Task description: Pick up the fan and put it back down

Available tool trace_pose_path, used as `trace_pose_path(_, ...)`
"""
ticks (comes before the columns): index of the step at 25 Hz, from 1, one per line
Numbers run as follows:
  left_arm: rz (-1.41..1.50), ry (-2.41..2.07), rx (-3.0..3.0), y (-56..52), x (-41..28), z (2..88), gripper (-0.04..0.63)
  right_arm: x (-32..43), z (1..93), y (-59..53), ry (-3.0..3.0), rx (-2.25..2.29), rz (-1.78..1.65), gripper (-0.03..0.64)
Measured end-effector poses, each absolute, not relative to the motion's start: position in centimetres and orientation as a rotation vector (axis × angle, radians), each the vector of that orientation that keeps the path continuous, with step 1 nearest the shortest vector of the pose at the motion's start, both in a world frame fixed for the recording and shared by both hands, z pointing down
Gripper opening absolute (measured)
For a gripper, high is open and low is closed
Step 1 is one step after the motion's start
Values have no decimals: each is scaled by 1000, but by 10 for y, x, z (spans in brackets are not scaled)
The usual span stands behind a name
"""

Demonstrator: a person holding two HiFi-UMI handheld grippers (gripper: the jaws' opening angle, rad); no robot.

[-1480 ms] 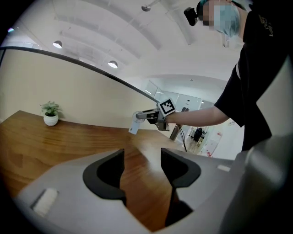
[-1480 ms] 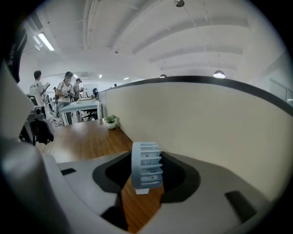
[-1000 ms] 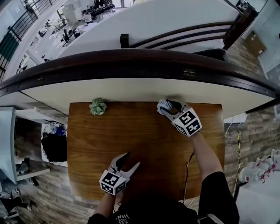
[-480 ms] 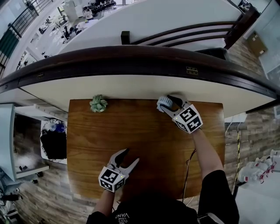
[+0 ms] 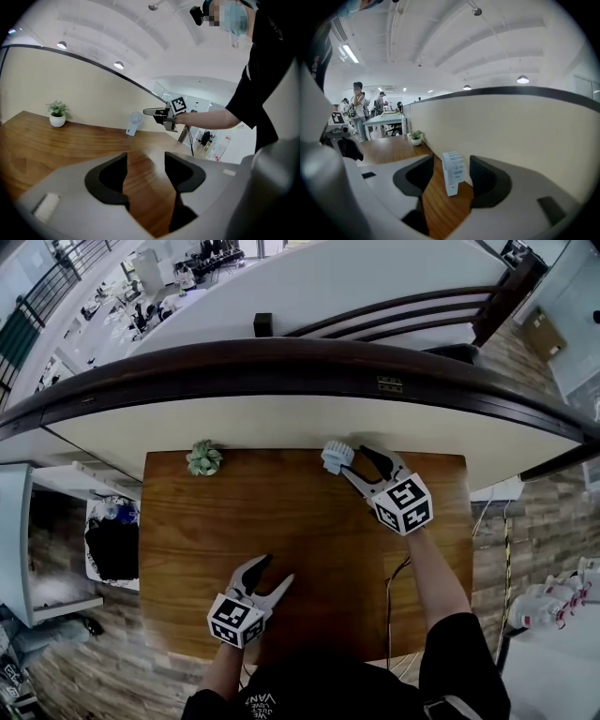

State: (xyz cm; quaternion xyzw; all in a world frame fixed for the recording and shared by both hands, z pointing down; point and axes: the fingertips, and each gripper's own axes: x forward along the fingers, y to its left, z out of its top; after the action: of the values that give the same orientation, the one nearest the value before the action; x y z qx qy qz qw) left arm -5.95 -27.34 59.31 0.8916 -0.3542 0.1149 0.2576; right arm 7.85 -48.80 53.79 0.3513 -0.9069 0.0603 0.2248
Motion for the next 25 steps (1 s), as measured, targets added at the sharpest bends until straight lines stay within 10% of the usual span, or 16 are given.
trace_pose_path(25, 227, -1171, 2448, -183, -2, 534, 236, 186, 494, -274, -2569, 1228, 320, 209)
